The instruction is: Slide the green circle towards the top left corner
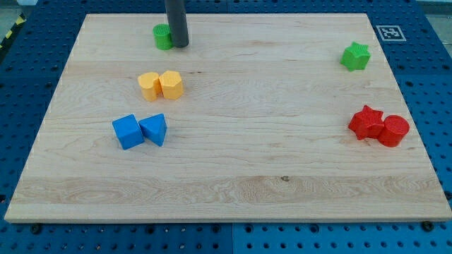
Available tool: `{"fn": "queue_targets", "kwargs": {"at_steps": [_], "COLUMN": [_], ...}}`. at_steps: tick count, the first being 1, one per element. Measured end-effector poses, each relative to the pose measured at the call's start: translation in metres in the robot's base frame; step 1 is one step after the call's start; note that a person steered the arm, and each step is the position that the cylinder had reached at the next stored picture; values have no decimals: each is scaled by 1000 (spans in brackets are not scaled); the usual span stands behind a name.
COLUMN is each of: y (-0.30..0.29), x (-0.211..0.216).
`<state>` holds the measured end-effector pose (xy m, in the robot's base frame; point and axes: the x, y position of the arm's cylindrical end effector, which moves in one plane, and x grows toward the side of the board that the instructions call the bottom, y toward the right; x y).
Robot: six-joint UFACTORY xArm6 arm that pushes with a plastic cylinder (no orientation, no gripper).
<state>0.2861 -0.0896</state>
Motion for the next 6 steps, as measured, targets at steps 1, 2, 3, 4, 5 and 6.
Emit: {"fn": "queue_targets", "kwargs": {"at_steps": [1, 2, 3, 4, 5, 6], "y": [9, -13, -55, -50, -22, -8], "x": [14, 1, -20, -19, -10, -9]}}
